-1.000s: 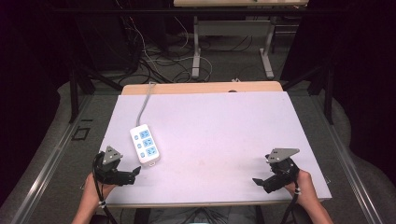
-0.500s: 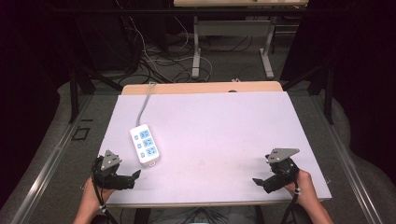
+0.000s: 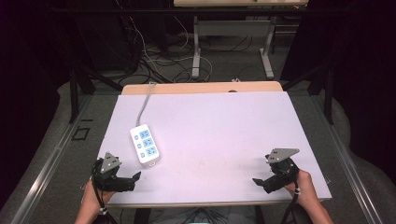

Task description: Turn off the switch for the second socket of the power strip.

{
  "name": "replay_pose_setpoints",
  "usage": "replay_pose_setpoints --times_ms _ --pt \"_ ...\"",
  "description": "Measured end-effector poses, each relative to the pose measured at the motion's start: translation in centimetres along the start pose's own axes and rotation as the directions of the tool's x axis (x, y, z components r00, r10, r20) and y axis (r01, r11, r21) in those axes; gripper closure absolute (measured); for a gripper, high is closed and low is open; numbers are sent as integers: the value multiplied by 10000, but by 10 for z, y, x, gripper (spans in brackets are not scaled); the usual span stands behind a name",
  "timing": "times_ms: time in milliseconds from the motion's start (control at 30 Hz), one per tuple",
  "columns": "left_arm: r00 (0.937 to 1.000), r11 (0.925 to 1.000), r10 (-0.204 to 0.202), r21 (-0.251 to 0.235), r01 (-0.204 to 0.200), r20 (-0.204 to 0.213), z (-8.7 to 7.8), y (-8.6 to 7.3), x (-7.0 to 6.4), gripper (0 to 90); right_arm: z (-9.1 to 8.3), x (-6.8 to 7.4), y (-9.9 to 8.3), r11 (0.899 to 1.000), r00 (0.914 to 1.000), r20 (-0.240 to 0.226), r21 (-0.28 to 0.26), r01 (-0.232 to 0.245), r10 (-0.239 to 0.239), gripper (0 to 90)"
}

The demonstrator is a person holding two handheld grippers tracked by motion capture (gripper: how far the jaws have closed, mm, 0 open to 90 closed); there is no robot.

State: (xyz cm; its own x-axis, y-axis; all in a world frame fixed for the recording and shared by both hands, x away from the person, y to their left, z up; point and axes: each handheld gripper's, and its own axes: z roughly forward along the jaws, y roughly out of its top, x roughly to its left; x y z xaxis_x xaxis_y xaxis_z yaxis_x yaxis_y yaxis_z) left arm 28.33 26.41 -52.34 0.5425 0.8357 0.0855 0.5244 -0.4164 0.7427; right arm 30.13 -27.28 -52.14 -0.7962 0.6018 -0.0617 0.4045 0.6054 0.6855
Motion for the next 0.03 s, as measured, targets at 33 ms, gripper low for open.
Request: replay_pose_setpoints --times_ms 33 --pt "10000 10000 -45 -3 45 18 0 0 0 0 0 1 0 10000 10000 60 -65 -67 68 7"
